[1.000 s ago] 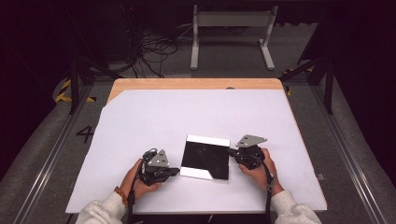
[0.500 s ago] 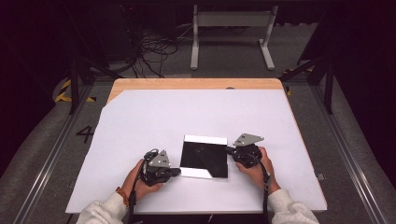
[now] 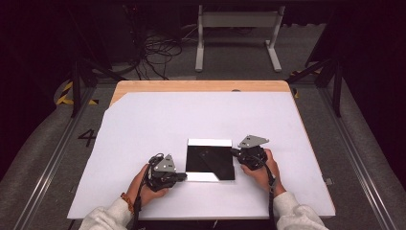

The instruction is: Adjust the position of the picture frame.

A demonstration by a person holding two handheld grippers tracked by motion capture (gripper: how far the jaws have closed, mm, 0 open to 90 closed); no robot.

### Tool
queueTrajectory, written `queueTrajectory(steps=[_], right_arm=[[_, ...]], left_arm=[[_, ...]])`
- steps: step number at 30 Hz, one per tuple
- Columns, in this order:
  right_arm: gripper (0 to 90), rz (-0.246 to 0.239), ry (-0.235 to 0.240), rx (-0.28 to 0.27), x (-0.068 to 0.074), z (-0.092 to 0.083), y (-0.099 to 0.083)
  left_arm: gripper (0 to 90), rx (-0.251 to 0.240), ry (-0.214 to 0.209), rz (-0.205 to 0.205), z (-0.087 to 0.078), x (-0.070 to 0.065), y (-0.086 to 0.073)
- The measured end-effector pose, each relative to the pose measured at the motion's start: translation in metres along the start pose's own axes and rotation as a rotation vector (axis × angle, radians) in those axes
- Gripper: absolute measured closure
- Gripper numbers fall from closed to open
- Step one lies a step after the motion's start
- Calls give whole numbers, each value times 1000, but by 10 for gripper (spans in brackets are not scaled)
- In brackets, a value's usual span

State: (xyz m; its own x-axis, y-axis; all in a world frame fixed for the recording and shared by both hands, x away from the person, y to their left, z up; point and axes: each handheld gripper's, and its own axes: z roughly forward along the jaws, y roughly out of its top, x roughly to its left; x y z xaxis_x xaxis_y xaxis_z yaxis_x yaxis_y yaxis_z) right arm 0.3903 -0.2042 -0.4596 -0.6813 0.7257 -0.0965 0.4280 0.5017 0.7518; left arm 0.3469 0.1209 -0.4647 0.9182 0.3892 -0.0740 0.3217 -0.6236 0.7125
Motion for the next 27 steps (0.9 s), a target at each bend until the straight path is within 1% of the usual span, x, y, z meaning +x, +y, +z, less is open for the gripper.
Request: queueTrajectory(steps=[2,4,9,10,11,20,22,23,24,27], right_arm=[[900,-6,-4,1,0,0,1],[900,-1,-1,-1,0,0,0],[900,-2,-2,-1,-1,1,1],[900,-2,-2,-1,-1,1,1],[900,-2,-3,-2,-1,1,0],[900,-8,-8,0,0,0,1],[895,-6,-1,-4,0,-1,0],[895,-10,0,-7,0,-2,1],[895,-20,-10,-6,0,-4,1],[889,-26,-16,-9,0,-10,2]], left_arm=[[898,6,6,17,0,0,1],[898,9,7,21,0,-1,2],[898,1,5,10,1,0,1],[898,1,5,10,1,0,1],[898,7,16,17,1,0,2],[897,3,16,13,1,-1,1],[895,0,16,16,1,-1,1],[893,0,22,31,1,-1,1],[894,-2,22,37,1,-1,1],[887,-4,18,37,1,0,1]])
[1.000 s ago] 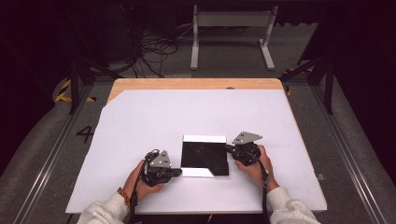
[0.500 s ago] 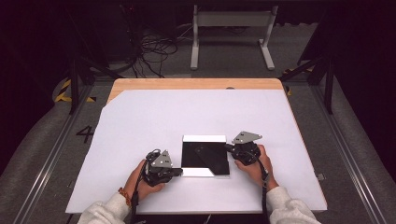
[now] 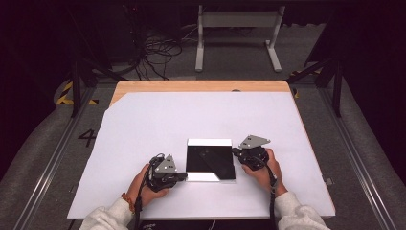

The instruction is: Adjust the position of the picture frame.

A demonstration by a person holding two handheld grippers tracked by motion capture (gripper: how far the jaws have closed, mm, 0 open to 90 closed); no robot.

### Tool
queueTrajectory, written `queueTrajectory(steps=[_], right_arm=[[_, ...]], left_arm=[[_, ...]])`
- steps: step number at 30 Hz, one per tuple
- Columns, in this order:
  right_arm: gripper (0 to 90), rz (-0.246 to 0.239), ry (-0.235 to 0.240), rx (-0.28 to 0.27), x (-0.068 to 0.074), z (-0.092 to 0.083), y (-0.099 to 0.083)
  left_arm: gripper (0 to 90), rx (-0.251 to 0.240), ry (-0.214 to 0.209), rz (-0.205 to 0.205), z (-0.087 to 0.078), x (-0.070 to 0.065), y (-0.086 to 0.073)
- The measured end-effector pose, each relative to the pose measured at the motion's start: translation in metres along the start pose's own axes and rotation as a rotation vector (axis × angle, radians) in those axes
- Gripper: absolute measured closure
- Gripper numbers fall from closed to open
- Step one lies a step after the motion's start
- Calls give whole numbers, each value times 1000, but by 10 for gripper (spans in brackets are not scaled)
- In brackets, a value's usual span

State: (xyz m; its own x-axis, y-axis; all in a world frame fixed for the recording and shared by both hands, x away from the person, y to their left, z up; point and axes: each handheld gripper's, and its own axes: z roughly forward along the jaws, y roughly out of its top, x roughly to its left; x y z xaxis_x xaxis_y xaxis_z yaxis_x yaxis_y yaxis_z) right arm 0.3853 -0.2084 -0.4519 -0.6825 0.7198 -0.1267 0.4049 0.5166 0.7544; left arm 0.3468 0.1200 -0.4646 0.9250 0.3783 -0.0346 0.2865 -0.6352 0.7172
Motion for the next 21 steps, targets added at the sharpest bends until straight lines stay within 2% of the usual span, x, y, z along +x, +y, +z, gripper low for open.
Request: queueTrajectory(steps=[7,14,21], right_arm=[[879,1,31,-27,-2,-24,-5],[857,-9,66,-31,0,-43,-12],[832,-29,89,6,9,-53,-19]], left_arm=[[864,9,22,26,-4,-1,0],[820,-9,49,17,-15,2,-5],[731,-30,73,2,-27,3,-12]])
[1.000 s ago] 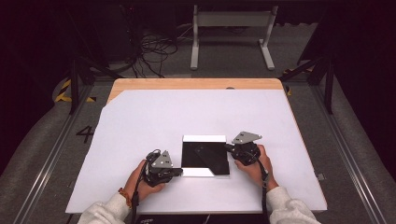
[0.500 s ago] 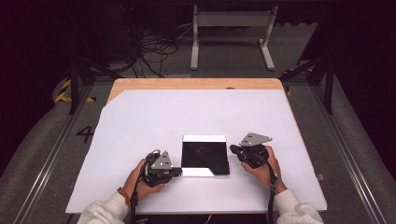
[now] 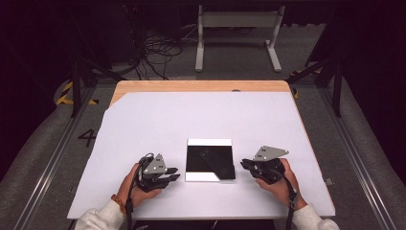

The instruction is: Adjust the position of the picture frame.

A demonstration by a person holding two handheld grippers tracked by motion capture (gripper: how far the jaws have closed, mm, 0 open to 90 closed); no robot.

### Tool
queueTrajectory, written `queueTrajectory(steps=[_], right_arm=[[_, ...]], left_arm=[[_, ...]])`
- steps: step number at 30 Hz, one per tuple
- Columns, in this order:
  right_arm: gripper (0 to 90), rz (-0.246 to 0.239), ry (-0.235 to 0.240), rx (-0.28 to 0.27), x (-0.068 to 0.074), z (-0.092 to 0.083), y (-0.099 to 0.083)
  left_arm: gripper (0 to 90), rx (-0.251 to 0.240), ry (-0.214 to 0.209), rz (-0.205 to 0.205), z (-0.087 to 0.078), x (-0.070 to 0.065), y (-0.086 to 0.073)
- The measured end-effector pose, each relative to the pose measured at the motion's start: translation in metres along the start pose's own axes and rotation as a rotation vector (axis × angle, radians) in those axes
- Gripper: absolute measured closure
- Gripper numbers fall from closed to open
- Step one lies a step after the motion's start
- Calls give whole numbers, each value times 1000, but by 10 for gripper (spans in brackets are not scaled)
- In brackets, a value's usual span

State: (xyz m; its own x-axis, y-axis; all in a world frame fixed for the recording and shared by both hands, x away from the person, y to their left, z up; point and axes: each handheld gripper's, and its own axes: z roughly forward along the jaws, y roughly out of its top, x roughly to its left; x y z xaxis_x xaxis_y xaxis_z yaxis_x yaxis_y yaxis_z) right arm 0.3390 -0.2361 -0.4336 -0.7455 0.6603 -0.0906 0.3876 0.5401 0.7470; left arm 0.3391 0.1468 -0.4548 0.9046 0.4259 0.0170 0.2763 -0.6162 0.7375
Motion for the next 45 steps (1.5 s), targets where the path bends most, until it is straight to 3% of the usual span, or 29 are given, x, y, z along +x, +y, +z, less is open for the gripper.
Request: queueTrajectory(steps=[6,14,23,45], right_arm=[[809,-17,31,27,9,-9,-6],[781,-51,81,73,21,-6,-6],[766,-78,127,115,30,-3,-3],[751,-100,167,163,31,5,1]], left_arm=[[639,-9,26,-21,-13,-2,-11],[561,-31,46,-67,-25,0,-24],[453,-41,79,-71,-30,-1,-27],[414,-31,86,-86,-27,3,-31]])
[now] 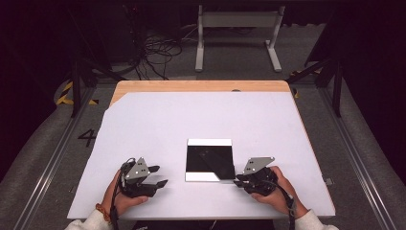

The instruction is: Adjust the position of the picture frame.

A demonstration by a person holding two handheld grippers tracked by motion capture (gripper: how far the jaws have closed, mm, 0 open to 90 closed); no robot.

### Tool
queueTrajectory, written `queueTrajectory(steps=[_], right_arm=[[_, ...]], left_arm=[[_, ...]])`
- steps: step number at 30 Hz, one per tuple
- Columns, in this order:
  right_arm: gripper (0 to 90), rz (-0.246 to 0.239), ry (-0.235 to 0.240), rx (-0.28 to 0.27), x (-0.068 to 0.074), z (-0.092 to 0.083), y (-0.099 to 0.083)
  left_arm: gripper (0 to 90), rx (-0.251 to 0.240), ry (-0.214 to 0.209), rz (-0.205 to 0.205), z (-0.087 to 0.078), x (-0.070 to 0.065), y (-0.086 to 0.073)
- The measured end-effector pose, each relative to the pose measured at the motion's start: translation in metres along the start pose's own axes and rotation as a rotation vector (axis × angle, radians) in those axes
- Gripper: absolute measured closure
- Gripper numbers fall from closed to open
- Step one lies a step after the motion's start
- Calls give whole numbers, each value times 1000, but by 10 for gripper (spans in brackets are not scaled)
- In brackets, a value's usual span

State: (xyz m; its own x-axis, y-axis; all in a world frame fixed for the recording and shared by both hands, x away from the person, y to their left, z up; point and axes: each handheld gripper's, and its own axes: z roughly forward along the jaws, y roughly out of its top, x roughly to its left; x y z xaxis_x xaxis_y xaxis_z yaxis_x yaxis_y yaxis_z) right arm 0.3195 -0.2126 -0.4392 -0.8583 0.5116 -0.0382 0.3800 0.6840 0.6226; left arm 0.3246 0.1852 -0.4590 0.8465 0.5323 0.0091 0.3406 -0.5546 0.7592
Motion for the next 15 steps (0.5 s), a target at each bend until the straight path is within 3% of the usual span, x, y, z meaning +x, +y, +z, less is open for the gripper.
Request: queueTrajectory(steps=[15], right_arm=[[745,-5,4,-2,0,0,3]], left_arm=[[390,4,9,0,-1,1,-3]])
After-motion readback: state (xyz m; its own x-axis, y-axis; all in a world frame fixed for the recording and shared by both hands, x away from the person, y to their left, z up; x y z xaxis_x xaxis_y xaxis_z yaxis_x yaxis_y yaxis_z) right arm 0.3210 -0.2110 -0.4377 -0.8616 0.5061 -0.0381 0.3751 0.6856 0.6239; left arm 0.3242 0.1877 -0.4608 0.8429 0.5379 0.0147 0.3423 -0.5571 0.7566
